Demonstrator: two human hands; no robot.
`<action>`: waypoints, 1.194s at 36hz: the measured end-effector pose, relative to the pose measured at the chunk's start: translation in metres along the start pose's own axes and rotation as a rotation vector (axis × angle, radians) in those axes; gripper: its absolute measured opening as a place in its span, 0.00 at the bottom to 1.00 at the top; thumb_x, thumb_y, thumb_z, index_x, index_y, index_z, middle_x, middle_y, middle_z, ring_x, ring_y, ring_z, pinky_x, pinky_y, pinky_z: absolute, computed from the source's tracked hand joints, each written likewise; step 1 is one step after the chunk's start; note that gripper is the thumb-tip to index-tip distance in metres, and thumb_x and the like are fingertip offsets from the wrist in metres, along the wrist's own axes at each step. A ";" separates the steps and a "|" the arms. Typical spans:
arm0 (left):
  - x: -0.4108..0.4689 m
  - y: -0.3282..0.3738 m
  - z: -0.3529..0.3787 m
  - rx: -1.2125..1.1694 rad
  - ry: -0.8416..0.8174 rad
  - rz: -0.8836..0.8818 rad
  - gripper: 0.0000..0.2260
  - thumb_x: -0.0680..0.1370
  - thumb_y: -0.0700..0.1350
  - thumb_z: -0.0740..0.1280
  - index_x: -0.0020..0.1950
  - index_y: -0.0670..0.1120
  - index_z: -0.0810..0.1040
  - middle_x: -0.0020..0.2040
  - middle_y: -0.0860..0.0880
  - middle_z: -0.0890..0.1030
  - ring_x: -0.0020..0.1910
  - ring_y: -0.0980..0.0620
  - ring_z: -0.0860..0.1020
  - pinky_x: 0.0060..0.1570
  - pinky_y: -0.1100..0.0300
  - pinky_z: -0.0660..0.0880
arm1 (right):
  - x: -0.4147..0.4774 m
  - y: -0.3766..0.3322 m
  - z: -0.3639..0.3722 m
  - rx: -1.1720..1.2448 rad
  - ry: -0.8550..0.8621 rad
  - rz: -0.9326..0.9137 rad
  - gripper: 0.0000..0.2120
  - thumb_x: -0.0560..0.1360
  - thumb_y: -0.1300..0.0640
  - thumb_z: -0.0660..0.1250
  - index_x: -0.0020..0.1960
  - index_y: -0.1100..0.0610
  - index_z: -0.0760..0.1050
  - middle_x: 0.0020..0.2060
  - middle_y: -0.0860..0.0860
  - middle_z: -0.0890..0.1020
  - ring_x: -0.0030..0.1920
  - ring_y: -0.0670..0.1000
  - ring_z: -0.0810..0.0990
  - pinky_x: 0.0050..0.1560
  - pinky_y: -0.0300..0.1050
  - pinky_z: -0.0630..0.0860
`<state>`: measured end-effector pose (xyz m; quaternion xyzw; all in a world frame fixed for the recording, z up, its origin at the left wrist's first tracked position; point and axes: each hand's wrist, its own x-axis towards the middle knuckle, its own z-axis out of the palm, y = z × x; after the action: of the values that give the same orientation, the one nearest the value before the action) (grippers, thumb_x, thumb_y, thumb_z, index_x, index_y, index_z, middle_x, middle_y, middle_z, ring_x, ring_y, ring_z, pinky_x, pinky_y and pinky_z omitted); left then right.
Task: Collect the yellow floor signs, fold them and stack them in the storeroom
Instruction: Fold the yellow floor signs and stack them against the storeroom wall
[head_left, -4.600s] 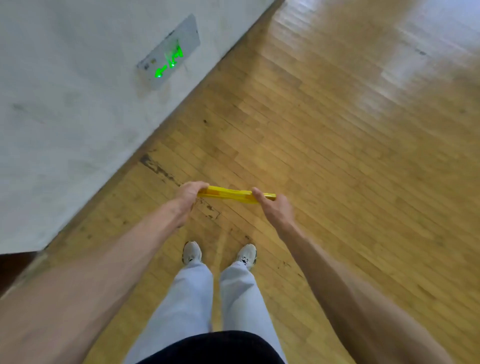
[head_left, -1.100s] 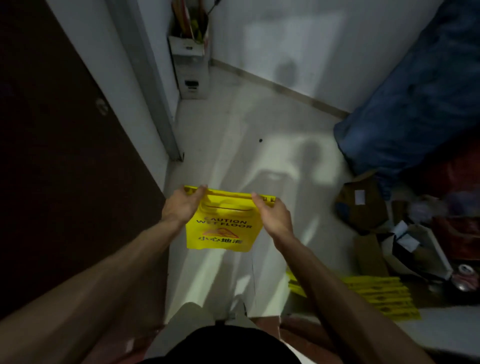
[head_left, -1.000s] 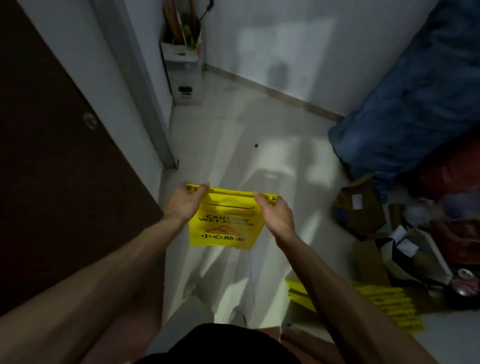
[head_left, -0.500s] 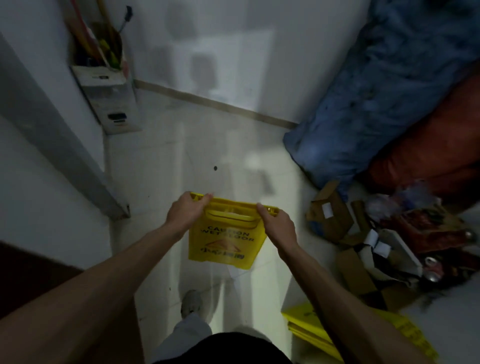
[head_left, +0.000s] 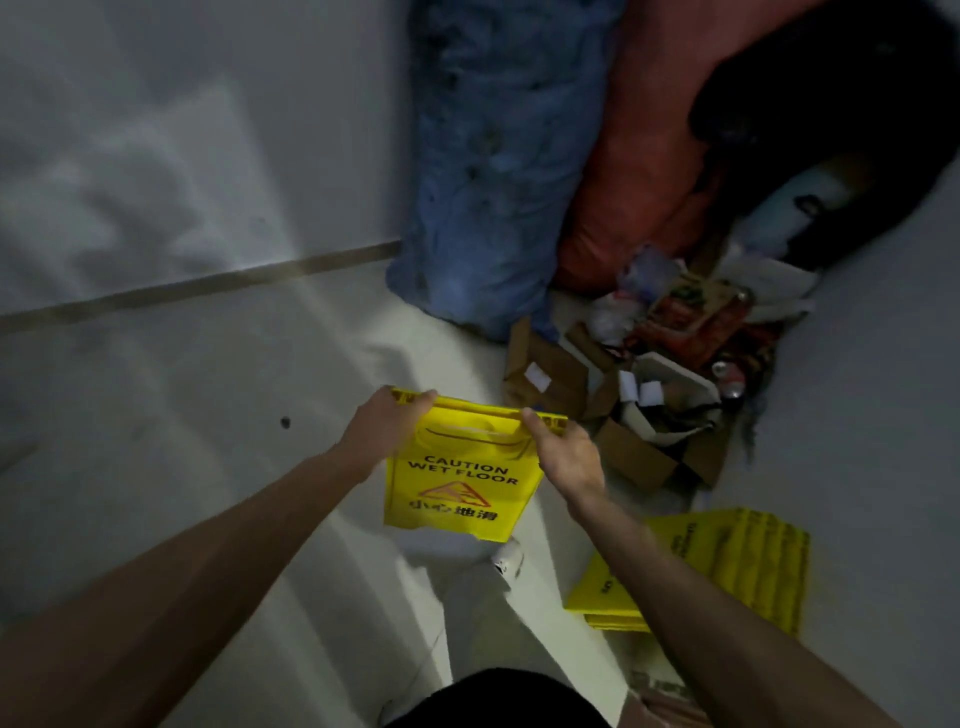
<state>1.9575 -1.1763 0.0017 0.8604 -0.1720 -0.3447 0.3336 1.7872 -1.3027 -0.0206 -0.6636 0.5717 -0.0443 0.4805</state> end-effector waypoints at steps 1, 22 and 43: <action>0.012 0.014 0.006 0.032 -0.030 0.014 0.33 0.66 0.69 0.62 0.53 0.41 0.81 0.52 0.40 0.83 0.55 0.42 0.81 0.56 0.51 0.75 | 0.012 -0.001 -0.009 0.010 0.019 0.007 0.34 0.76 0.35 0.60 0.68 0.61 0.72 0.66 0.62 0.76 0.67 0.63 0.73 0.63 0.52 0.70; 0.173 0.244 0.212 0.433 -0.393 0.289 0.40 0.61 0.71 0.59 0.64 0.47 0.75 0.60 0.44 0.80 0.60 0.43 0.78 0.61 0.49 0.75 | 0.166 0.054 -0.161 0.494 0.404 0.367 0.36 0.76 0.33 0.58 0.73 0.59 0.68 0.68 0.58 0.75 0.68 0.62 0.73 0.63 0.53 0.70; 0.192 0.290 0.376 0.966 -1.072 0.548 0.32 0.77 0.59 0.63 0.76 0.45 0.60 0.74 0.45 0.66 0.71 0.41 0.67 0.68 0.46 0.66 | 0.158 0.087 -0.118 0.971 0.939 0.943 0.23 0.79 0.41 0.60 0.65 0.56 0.73 0.53 0.55 0.82 0.52 0.58 0.79 0.49 0.47 0.71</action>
<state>1.8073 -1.6569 -0.0924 0.5525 -0.6483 -0.5063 -0.1347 1.7072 -1.4885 -0.0941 0.0155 0.8490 -0.3528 0.3930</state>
